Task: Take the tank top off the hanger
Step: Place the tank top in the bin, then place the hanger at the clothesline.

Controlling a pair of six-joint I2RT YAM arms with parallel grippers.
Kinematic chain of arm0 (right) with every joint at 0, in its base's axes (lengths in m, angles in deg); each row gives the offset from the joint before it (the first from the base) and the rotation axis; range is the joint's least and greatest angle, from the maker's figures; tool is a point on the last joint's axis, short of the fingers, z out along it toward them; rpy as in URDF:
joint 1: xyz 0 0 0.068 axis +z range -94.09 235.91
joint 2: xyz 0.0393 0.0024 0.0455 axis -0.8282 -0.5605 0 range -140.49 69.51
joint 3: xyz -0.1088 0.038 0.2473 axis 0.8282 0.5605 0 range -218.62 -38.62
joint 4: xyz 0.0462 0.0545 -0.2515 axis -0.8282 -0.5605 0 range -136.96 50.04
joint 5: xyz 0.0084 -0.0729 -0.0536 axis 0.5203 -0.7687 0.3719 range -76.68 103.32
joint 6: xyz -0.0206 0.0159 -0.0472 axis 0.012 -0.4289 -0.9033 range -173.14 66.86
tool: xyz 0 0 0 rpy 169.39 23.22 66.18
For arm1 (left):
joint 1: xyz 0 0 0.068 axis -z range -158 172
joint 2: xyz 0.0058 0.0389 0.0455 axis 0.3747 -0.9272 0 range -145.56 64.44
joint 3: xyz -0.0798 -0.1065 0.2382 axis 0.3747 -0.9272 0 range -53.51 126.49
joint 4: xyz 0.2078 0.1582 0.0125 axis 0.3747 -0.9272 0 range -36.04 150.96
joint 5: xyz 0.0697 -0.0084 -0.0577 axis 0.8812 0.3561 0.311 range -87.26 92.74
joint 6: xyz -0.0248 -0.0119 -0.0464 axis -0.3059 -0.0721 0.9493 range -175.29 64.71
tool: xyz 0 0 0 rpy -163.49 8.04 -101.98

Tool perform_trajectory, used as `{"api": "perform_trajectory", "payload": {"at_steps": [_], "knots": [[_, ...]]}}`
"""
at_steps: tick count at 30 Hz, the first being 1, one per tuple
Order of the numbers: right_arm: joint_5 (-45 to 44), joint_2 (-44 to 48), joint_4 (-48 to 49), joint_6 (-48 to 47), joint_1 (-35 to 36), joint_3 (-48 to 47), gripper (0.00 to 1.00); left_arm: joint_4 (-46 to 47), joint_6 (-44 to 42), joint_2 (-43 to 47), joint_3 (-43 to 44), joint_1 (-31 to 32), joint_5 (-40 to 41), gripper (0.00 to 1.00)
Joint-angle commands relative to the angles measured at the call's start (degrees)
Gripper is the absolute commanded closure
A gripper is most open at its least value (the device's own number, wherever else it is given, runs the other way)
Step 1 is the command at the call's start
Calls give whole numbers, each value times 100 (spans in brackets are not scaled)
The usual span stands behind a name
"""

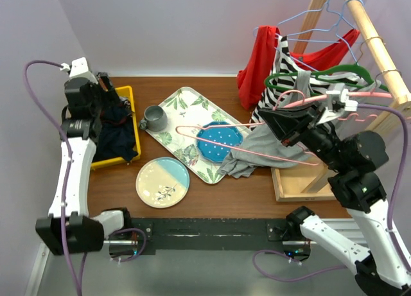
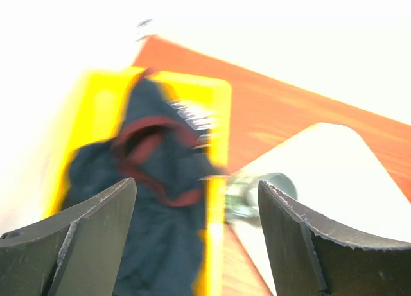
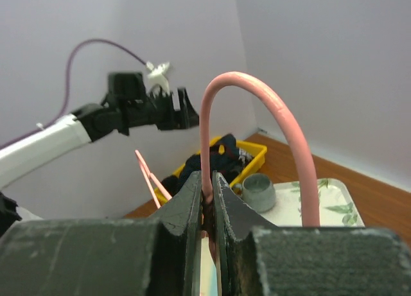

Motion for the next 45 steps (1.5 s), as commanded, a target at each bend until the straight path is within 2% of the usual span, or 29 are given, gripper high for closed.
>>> {"api": "perform_trajectory", "payload": {"at_steps": [1,2,3,5,6,10,12,18,21,26,29,32,37,38,39,40,43,44,45], "knots": [[541,-367,-613,-363,20,-240,100,498,-507,785,-124,134,-2797,18],[612,-481,-640,-389,20,-249,100,726,-516,1004,-255,151,-3342,18],[751,-534,-667,-407,20,-240,100,850,-403,1085,-352,160,-4409,18],[867,-622,-641,-459,20,-232,100,1488,-96,1331,-720,282,-5233,18],[928,-684,-614,-477,20,-205,100,1762,167,1427,-879,396,-5907,19],[938,-781,-377,-486,20,-144,100,2038,47,1788,-1258,1214,-6439,19],[920,-825,-324,-512,20,-126,100,2362,256,1876,-1460,1364,-7200,21],[955,-983,-149,-460,28,-117,100,2705,486,2298,-1908,1461,-7653,21],[999,-1080,-61,-407,20,-108,100,2548,347,2342,-1953,1479,-7785,22],[1017,-1194,1,-354,28,-117,100,2539,398,2316,-1988,1549,-7803,23],[1060,-1185,62,-328,28,-108,100,2223,188,2211,-1900,1636,-7716,25],[1131,-1185,185,-232,28,-91,100,2169,73,2079,-1935,1768,-7671,30],[1227,-1212,326,-161,28,-117,100,1564,-313,1851,-1830,1970,-7478,52],[1254,-1220,326,-152,28,-126,100,1572,-340,1824,-1830,1980,-7426,73],[1263,-1247,300,-152,28,-143,100,1580,-340,1815,-1830,1988,-7373,88],[1254,-1247,282,-152,28,-152,100,1572,-349,1824,-1830,1988,-7268,100],[1105,-1186,186,-126,28,-205,98,1668,-375,1903,-1908,1988,-6960,100],[922,-1168,125,-126,28,-231,95,1660,-497,1929,-1909,1988,-6881,100],[772,-1142,-33,-134,28,-284,85,1668,-559,1999,-1926,1988,-6828,100]]}}
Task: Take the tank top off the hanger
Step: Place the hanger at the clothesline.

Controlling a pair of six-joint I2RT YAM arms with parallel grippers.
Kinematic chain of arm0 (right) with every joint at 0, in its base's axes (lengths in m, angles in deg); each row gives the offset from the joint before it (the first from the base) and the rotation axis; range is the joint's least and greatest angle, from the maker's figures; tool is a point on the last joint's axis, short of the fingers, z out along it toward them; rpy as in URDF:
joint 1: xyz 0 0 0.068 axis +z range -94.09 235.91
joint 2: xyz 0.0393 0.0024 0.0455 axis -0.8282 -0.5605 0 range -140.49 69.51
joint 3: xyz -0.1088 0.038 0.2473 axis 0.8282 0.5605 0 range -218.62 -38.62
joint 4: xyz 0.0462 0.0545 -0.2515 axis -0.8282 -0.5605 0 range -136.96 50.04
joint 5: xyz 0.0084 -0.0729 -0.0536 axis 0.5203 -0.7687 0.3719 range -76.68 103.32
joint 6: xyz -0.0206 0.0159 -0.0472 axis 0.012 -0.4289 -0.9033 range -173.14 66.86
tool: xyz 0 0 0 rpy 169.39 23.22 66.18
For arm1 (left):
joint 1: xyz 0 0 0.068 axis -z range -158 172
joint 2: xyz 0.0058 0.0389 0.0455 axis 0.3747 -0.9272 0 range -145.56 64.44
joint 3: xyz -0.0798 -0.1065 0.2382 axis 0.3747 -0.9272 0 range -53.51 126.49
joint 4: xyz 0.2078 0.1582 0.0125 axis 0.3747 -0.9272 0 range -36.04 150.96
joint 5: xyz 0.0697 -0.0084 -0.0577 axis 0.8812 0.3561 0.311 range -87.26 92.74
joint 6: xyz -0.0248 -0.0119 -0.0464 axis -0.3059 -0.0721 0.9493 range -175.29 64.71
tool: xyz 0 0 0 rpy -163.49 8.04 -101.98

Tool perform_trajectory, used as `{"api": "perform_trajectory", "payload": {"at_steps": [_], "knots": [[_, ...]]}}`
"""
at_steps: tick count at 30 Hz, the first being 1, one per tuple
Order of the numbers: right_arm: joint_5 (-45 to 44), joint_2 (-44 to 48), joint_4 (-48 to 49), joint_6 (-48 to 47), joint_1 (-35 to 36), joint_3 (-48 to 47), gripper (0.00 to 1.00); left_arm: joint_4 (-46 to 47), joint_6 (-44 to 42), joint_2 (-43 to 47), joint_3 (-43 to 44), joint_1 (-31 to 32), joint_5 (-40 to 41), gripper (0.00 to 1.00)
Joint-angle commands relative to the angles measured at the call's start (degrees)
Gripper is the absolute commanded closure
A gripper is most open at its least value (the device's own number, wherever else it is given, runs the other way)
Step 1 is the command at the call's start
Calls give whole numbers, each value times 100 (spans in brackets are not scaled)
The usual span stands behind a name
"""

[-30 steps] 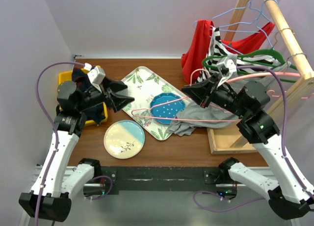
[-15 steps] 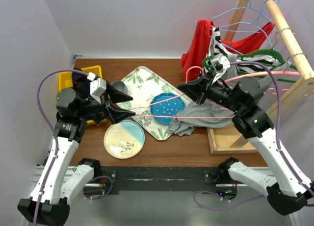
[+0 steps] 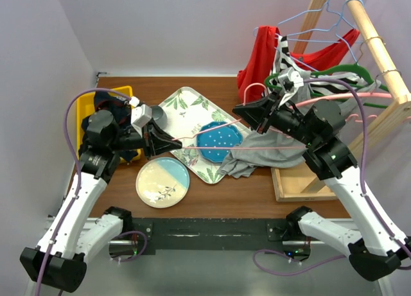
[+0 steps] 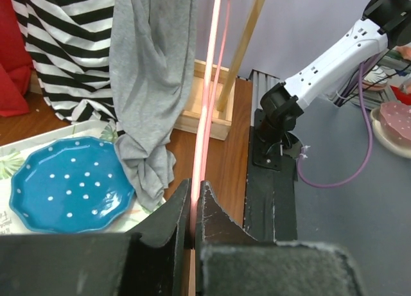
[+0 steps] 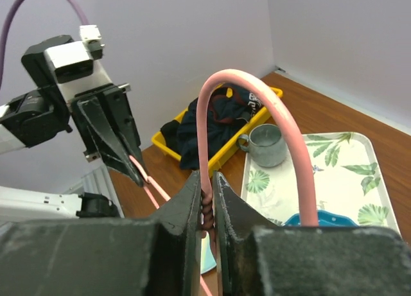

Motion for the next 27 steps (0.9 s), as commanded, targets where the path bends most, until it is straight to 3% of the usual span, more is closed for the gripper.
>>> {"api": "perform_trajectory", "payload": {"at_steps": [1,2,4,5,7,11,20,27], "knots": [[-306,174,-77,150,68,-327,79,160,-299,139,-68,-36,767,100],[-421,192,-157,150,68,-372,64,274,-300,174,-112,-36,881,100],[-659,279,-271,150,76,-503,49,433,-317,210,-165,-36,987,100],[-755,306,-315,158,76,-548,36,503,-282,201,-165,-27,1092,100],[-949,359,-333,158,68,-653,27,671,-273,78,-87,87,1137,100],[-1257,351,-561,114,68,-1118,1,802,-352,43,-77,500,1609,100],[-1274,456,-597,220,68,-2129,1,1338,-335,-431,151,1230,1709,100],[-1055,315,-650,422,68,-2806,1,1908,-379,-1283,756,1791,1656,100]]}}
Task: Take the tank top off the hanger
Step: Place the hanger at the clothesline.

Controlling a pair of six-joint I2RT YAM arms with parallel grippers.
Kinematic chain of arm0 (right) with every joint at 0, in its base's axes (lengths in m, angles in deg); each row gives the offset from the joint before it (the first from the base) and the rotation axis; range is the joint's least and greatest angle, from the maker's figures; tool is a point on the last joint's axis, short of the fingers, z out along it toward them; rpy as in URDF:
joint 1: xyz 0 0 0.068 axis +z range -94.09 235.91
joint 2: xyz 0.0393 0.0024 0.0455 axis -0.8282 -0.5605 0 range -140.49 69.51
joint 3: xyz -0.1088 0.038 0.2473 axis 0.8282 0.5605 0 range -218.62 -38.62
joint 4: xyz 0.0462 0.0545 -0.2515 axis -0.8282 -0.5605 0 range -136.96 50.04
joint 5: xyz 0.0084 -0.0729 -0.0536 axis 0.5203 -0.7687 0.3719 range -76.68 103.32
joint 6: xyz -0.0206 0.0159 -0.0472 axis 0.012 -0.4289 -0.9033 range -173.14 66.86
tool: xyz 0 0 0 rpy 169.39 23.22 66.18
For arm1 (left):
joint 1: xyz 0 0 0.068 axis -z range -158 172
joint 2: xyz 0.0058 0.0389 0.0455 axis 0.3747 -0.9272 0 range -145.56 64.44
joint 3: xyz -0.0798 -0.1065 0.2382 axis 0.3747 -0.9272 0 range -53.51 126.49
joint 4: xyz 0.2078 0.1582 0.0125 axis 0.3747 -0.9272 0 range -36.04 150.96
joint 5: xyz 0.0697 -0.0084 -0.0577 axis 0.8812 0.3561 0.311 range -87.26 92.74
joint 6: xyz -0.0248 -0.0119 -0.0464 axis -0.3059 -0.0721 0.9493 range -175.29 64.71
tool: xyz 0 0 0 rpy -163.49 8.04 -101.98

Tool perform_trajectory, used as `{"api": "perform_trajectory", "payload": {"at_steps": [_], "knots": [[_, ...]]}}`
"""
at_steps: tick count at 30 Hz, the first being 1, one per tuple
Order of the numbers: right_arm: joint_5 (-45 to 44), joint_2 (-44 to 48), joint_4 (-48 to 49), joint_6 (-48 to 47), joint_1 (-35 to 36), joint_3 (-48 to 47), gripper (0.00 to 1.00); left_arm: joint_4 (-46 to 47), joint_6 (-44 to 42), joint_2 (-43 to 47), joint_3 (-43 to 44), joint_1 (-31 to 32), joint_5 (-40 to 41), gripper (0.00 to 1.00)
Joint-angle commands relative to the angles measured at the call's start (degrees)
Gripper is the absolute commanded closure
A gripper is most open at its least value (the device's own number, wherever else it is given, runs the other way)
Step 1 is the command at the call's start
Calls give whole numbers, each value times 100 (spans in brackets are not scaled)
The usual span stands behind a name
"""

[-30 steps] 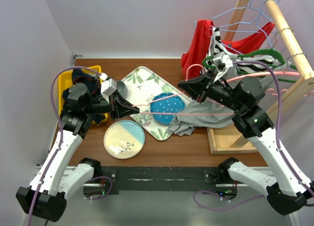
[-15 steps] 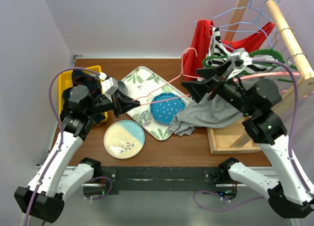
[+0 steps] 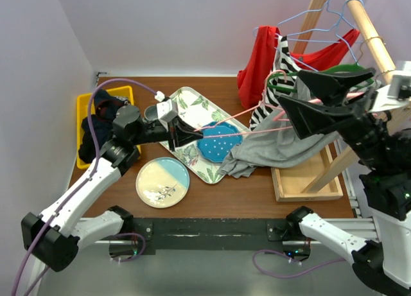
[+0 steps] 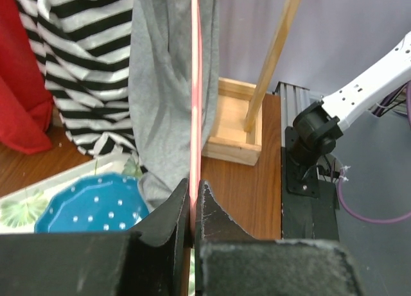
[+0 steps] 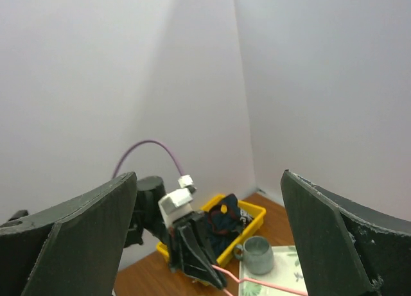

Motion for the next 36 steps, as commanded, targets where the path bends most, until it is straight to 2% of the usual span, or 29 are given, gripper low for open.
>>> {"api": "perform_trajectory", "payload": {"at_steps": [1,9,19,28,36], "knots": [[71,-94,67,260,28,-322,1,896,-92,-416,637,398,6,100],[79,-181,77,375,28,-638,1,1079,-321,-1559,1893,1189,498,100],[44,-67,103,401,37,-524,1,1441,-172,-2666,3063,1506,568,100],[44,-67,50,393,28,-603,1,1265,-207,-3861,4275,1840,586,100],[62,29,24,428,28,-357,1,1089,-198,-4547,5146,2051,524,100]]}}
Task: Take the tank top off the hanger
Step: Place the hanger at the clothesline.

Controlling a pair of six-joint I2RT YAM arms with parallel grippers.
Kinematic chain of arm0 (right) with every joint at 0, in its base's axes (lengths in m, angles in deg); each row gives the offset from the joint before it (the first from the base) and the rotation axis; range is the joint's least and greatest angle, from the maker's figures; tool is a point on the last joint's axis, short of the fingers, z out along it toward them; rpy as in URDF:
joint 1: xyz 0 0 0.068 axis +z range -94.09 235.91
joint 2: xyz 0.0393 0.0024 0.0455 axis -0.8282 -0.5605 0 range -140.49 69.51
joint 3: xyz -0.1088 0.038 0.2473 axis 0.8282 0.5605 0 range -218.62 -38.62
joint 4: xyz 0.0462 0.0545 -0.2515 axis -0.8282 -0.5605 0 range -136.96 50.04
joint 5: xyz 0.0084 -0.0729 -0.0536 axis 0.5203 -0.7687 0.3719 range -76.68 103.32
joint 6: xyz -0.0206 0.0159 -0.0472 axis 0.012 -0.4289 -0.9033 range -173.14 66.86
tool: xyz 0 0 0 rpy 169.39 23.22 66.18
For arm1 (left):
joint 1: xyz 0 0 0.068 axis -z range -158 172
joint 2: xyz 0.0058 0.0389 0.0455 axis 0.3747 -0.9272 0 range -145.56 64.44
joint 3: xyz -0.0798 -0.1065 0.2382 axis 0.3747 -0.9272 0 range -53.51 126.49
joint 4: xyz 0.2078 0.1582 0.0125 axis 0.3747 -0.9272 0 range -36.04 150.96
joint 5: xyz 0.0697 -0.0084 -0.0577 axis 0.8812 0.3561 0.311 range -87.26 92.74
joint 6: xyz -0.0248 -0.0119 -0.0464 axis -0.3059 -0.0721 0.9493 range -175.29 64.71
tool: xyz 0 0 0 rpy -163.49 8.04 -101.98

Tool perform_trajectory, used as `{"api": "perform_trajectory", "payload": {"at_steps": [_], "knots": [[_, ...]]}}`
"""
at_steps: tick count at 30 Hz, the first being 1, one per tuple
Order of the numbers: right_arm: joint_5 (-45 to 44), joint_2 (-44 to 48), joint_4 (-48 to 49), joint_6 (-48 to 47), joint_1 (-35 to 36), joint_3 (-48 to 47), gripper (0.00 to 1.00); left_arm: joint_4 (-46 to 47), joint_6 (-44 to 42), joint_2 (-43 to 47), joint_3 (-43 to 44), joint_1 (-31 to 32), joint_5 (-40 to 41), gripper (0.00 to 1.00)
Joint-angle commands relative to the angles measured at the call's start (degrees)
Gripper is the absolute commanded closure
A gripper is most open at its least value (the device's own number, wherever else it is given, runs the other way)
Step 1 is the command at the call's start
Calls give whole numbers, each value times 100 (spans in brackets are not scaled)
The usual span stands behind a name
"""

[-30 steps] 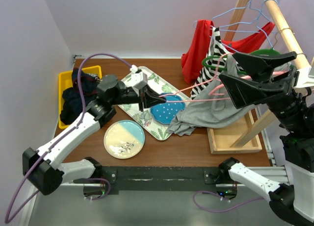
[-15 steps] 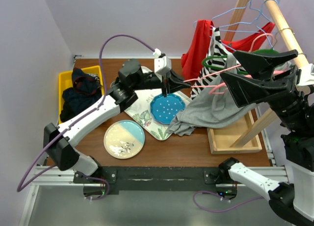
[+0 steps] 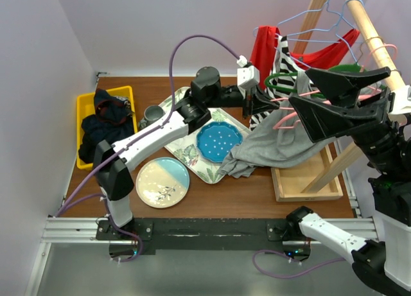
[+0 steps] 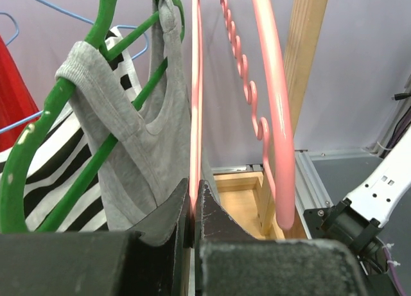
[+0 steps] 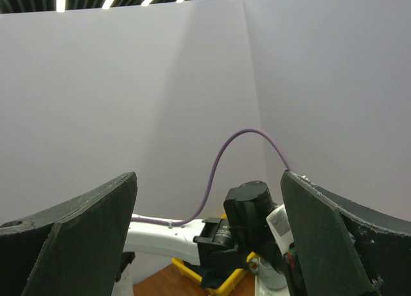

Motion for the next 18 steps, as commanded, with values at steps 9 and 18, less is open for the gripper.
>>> {"api": "perform_trajectory", "payload": {"at_steps": [9,18], "knots": [[-146,93,-75,-41,28,124,1,-151,-113,-353,636,152,210,90],[-234,110,-321,-260,28,71,1,-3,-361,561,-286,-339,871,37]]}}
